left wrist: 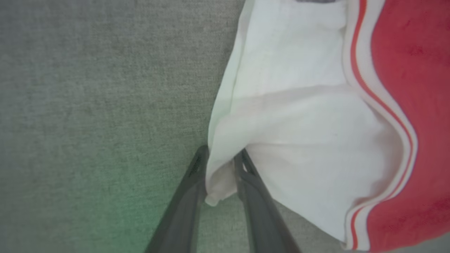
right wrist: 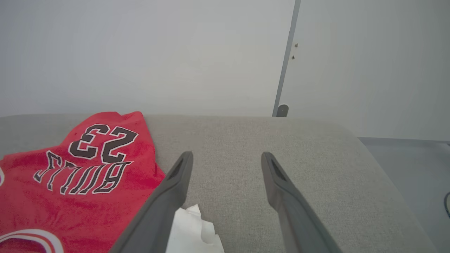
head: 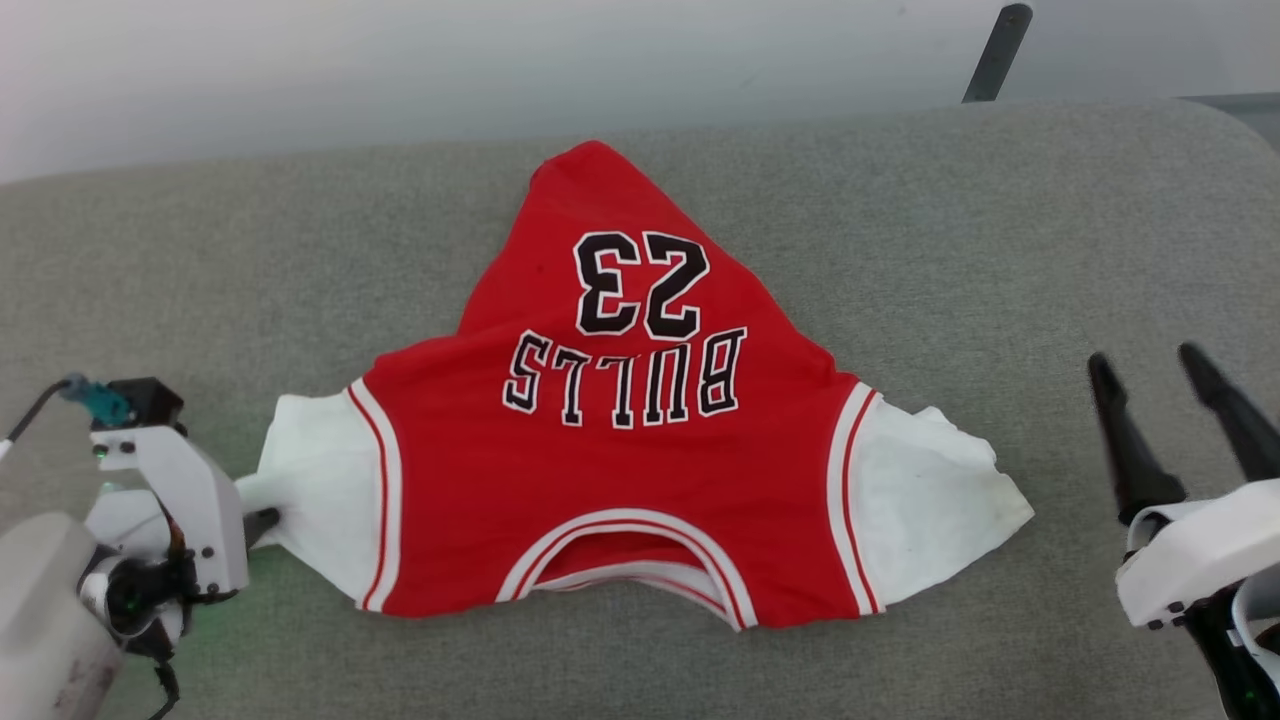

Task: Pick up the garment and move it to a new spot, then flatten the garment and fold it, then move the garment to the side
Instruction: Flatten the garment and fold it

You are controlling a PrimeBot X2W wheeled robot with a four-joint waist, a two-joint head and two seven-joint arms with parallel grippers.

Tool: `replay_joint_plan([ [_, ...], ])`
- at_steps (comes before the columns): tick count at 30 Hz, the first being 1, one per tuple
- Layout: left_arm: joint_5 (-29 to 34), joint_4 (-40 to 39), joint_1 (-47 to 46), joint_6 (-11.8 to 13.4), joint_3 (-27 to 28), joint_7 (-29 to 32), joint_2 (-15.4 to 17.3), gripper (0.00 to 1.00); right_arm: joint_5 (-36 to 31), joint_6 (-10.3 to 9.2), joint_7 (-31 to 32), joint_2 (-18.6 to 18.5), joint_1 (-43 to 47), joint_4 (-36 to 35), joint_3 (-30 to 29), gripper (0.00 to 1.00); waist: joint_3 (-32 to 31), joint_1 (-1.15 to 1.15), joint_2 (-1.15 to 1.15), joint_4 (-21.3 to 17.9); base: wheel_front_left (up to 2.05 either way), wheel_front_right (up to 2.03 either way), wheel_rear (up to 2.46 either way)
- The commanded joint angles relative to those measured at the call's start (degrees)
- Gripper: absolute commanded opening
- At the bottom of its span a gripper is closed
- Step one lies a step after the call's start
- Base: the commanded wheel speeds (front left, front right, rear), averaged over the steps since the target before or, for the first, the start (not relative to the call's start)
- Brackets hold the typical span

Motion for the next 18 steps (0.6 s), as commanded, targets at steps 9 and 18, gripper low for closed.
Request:
replay_joint_plan([
  [9,-0.93,1.05,-0.01,-0.94,-1.78,3.86,-2.50,0.00,2.86,-0.04,14.12,-2.68,-1.05,3.62,1.92,1.00,1.47,0.00,0.00,1.88,0.00,0.00,0.00],
  [18,-0.29,0.21,-1.53,-1.13,-2.22,3.73,-3.48,0.00,5.93,-0.04,26.45,-5.26,-2.68,10.33,1.55,1.00,2.86,0.00,0.00,4.78,0.00,0.00,0.00],
])
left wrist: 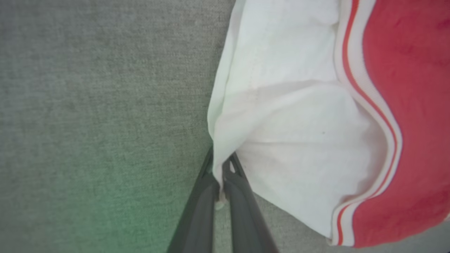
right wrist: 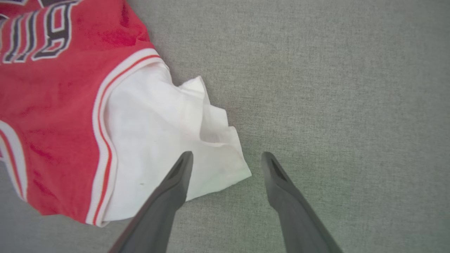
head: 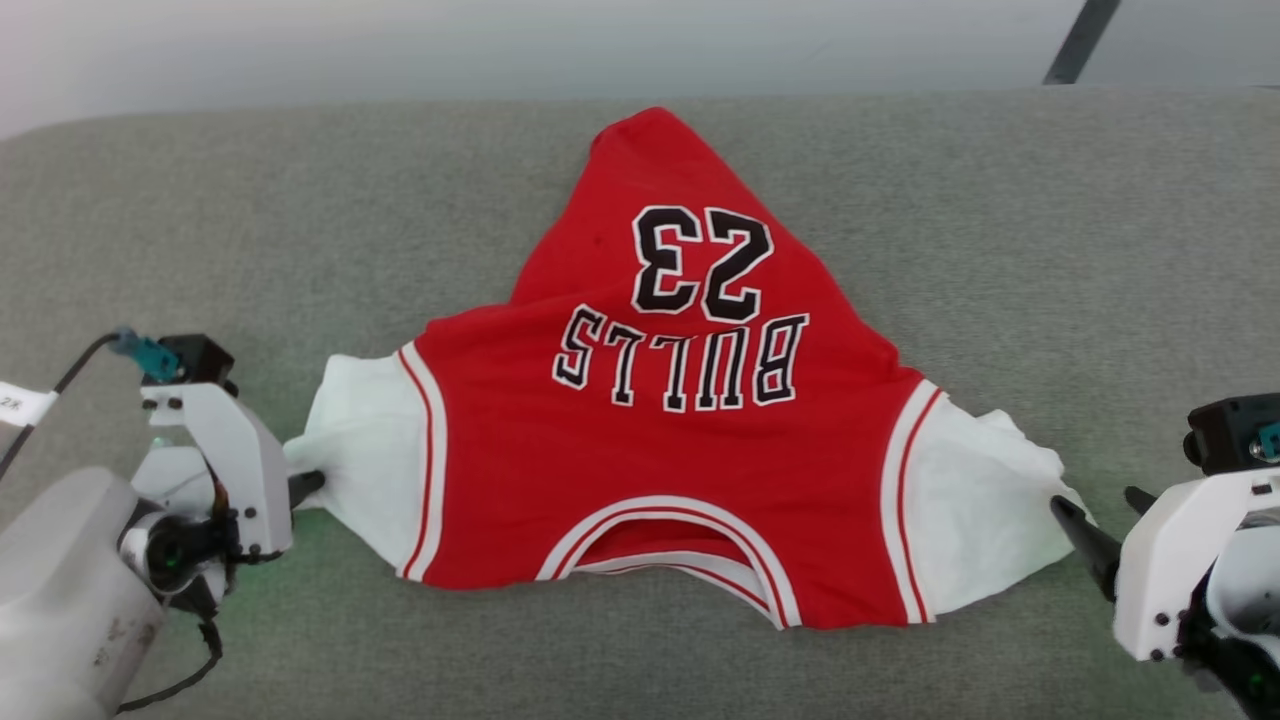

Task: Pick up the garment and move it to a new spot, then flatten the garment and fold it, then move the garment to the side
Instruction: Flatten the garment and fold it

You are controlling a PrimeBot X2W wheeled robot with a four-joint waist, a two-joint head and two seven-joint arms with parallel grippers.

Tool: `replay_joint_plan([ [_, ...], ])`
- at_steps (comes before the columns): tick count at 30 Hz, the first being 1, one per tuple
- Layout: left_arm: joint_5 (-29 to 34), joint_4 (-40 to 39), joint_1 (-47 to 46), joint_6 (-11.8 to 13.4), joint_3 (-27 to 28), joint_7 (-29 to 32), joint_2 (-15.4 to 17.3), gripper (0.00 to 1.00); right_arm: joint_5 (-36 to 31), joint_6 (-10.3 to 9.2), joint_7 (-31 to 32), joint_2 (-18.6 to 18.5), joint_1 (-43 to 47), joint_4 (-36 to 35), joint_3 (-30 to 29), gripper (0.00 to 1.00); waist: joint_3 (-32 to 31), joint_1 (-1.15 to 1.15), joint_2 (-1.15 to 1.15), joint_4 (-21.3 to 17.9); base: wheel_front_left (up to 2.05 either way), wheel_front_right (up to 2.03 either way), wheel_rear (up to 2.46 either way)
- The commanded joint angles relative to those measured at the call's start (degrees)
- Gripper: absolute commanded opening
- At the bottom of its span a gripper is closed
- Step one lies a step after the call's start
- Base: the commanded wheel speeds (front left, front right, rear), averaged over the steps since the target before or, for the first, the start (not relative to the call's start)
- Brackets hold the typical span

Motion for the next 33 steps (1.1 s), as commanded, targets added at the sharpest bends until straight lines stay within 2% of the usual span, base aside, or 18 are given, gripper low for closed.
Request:
replay_joint_plan([
  [1,0.34,0.50,2.06,-0.25,-1.43,0.71,-1.40,0.00,0.09,-0.04,0.51,-0.75,-0.98,0.35,-0.15,1.00,0.66,0.00,0.00,0.86,0.00,0.00,0.00],
  [12,0.50,-0.27,0.67,-0.42,-1.68,0.04,-2.67,0.00,2.13,-0.04,4.36,-0.26,-4.38,10.68,-1.83,1.00,2.08,0.00,0.00,2.72,0.00,0.00,0.00],
  [13,0.47,-0.27,0.62,-0.37,-1.70,0.09,-2.71,0.00,2.35,-0.04,4.87,-0.47,-4.52,11.57,-1.22,0.79,2.13,0.00,0.00,2.76,0.00,0.00,0.00],
  [14,0.44,-0.27,0.57,-0.30,-1.73,0.07,-2.76,0.00,2.60,-0.04,5.32,-0.70,-4.60,12.43,-0.63,0.00,2.18,0.00,0.00,2.80,0.00,0.00,0.00],
  [23,-0.64,-0.53,-0.22,-0.09,-1.54,2.36,-2.01,0.00,7.29,-0.01,8.23,-1.40,-8.26,14.97,0.60,0.00,1.06,0.00,0.00,2.88,0.00,0.00,0.00],
  [33,0.99,-5.44,-7.24,2.15,-1.97,8.29,-0.03,0.00,12.00,-0.01,11.28,-1.42,-17.67,13.70,0.45,0.00,-6.01,0.00,0.00,4.30,0.00,0.00,0.00],
])
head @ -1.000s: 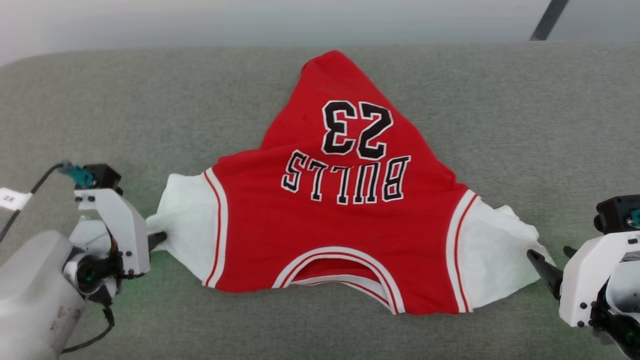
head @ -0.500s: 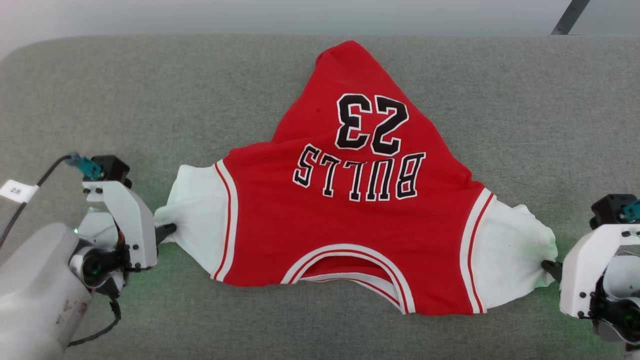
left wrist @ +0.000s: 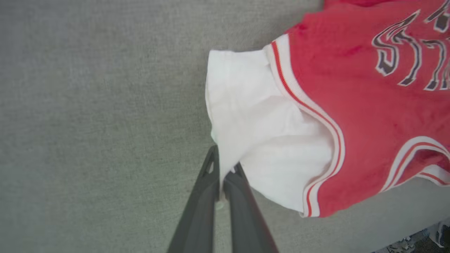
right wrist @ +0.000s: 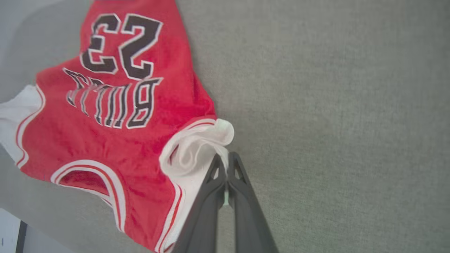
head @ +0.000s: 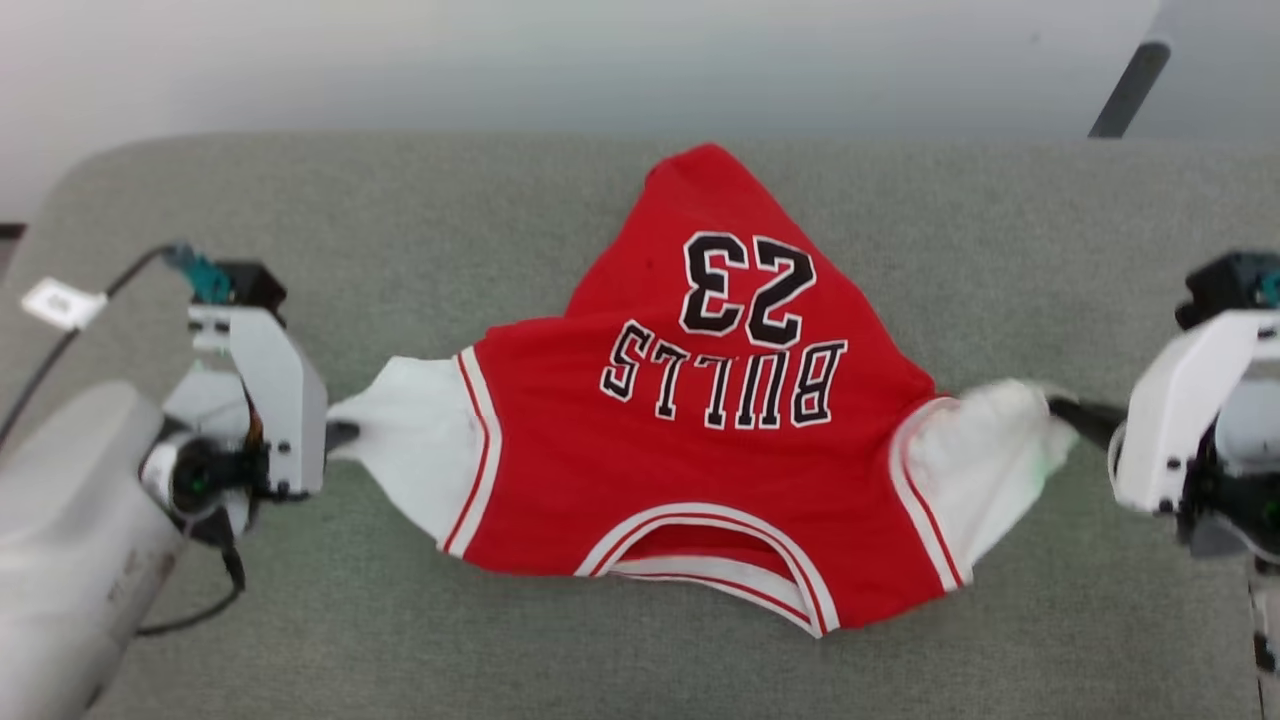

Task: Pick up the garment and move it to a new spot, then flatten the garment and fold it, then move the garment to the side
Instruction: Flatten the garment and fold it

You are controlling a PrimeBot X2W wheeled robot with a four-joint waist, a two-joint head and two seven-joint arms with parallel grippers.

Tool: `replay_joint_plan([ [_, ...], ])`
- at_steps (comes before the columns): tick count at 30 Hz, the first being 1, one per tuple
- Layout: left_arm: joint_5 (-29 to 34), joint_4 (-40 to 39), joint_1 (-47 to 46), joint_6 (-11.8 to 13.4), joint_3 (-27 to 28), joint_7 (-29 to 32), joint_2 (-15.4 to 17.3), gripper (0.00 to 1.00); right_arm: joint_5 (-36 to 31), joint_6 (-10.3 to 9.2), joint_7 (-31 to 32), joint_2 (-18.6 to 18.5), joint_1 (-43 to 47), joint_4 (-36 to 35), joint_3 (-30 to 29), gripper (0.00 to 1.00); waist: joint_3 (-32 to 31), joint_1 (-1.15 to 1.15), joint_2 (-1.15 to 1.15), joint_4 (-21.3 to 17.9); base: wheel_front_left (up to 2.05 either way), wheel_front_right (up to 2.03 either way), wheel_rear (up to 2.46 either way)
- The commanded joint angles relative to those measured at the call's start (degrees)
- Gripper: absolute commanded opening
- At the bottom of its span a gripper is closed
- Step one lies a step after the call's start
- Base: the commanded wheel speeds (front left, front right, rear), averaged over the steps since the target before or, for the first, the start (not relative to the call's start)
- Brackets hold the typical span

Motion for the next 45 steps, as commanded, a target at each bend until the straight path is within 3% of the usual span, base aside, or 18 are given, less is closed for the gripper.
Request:
replay_joint_plan([
  [1,0.35,-0.43,-1.11,0.56,0.13,0.34,0.33,0.00,0.07,0.02,0.20,-0.02,-1.52,-0.28,0.36,0.00,-3.33,0.00,0.00,0.91,0.00,0.00,0.00],
  [11,4.31,-1.39,-11.50,1.06,0.24,1.02,0.37,0.00,-2.12,0.02,-5.41,1.56,-14.71,4.44,1.95,0.00,-10.96,0.00,0.00,2.31,0.00,0.00,0.00],
  [20,7.73,2.45,-20.87,1.03,1.94,-4.27,-1.48,0.00,-6.20,0.02,-21.00,2.22,-28.33,13.59,4.99,0.00,-13.20,0.00,0.00,2.90,0.00,0.00,0.00],
  [21,8.78,4.01,-23.15,0.72,2.29,-6.50,-2.01,0.00,-7.13,0.02,-24.96,2.36,-31.54,16.83,6.06,0.00,-13.50,0.00,0.00,2.90,0.00,0.00,0.00],
  [33,10.12,13.01,-31.81,-1.24,3.76,-14.28,-5.85,0.00,-10.07,0.01,-39.68,2.70,-45.62,32.69,11.13,0.00,-14.42,0.00,0.00,2.90,0.00,0.00,0.00],
  [45,9.58,18.92,-35.65,-2.52,3.79,-19.20,-8.35,0.00,-8.95,0.01,-45.30,1.37,-51.67,42.89,14.81,0.00,-9.61,0.00,0.00,2.98,0.00,0.00,0.00],
])
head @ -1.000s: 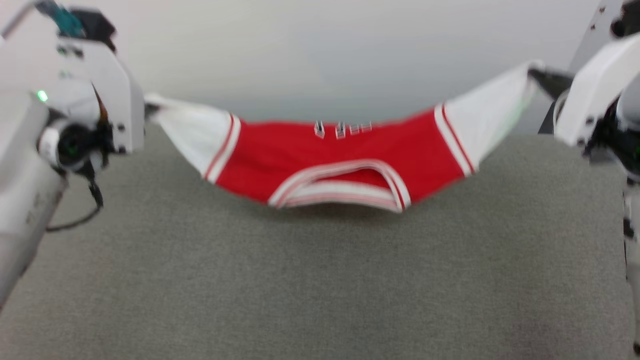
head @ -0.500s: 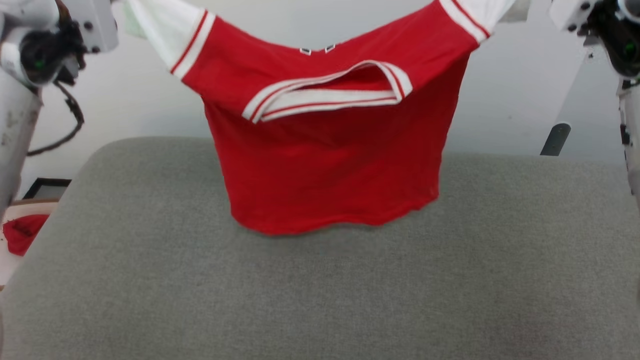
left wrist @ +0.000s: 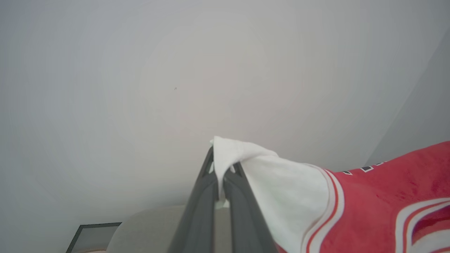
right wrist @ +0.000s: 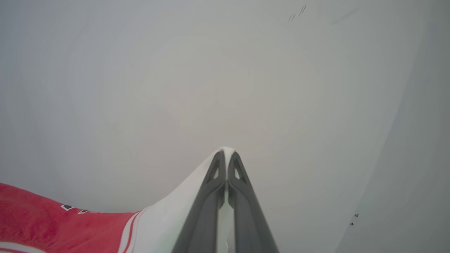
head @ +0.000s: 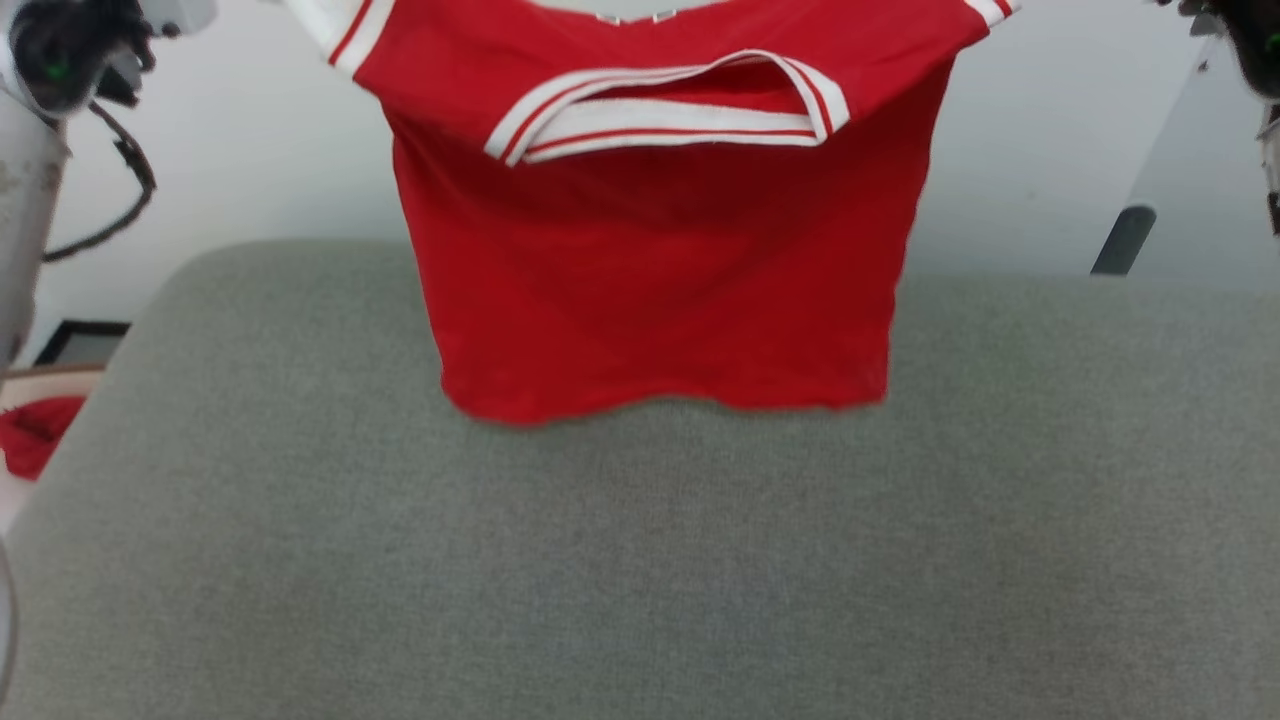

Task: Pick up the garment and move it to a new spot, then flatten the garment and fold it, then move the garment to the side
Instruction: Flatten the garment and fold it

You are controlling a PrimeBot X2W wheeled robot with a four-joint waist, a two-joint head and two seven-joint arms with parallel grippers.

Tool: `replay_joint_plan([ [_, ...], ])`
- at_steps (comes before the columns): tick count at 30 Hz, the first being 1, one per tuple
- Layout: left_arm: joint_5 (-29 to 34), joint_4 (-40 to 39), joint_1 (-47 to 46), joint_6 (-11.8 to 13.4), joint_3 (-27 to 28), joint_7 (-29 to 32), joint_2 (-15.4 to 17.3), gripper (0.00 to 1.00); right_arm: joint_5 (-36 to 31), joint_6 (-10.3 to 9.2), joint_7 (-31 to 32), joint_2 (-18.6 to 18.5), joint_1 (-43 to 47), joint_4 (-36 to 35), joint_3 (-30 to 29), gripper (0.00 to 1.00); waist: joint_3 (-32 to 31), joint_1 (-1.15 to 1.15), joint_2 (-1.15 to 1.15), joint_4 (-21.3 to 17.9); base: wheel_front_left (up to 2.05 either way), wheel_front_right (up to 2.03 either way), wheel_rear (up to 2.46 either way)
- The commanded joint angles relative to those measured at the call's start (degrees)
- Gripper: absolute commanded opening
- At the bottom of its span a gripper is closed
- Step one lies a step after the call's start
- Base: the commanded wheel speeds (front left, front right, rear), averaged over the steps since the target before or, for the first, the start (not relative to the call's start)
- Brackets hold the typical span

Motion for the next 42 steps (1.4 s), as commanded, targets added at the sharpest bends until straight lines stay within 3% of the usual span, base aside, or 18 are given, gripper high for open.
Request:
replay_joint_plan([
  [1,-0.22,0.17,-1.65,-0.17,0.33,-0.61,-0.16,0.00,-0.23,0.00,-0.61,-0.44,-1.89,-0.10,0.29,0.00,3.20,0.00,0.00,0.00,0.00,0.00,0.00],
  [8,1.51,0.90,-10.06,-0.25,1.84,-9.66,-1.84,0.00,-8.23,0.00,-12.05,-3.34,-10.78,1.44,2.35,0.00,16.57,0.00,0.00,0.37,0.00,0.00,0.00],
  [13,2.89,2.31,-16.61,-0.09,3.03,-17.81,-3.92,0.00,-17.68,0.00,-23.68,-4.27,-17.05,3.48,1.76,0.00,25.91,0.00,0.00,0.72,0.00,0.00,0.00],
  [16,3.72,2.82,-20.76,-0.13,3.43,-22.04,-5.23,0.00,-23.55,0.00,-27.47,-4.84,-20.99,3.80,0.51,0.00,31.05,0.00,0.00,1.29,0.00,0.00,0.00],
  [20,3.56,3.55,-23.59,-0.38,3.68,-26.21,-6.83,0.00,-30.84,0.00,-28.96,-4.88,-22.94,2.58,-1.41,0.00,36.53,0.00,0.00,2.22,0.00,0.00,0.00],
  [26,0.60,3.51,-25.09,-0.45,5.72,-31.46,-8.42,0.00,-37.33,-0.01,-29.11,-4.22,-20.50,-5.11,-5.23,0.00,42.43,0.00,0.00,3.57,0.00,0.00,0.00],
  [33,0.03,1.56,-22.79,-0.48,6.24,-34.32,-8.01,0.00,-39.23,-0.02,-29.04,-3.24,-17.16,-10.58,-9.28,0.00,45.75,0.00,0.00,4.95,0.00,0.00,0.00],
  [42,-2.32,0.59,-16.25,-0.49,2.87,-33.29,-8.72,0.00,-35.02,-0.02,-29.06,-4.25,-11.89,-10.33,-6.51,0.00,44.03,0.00,0.00,6.13,0.00,0.00,0.00],
])
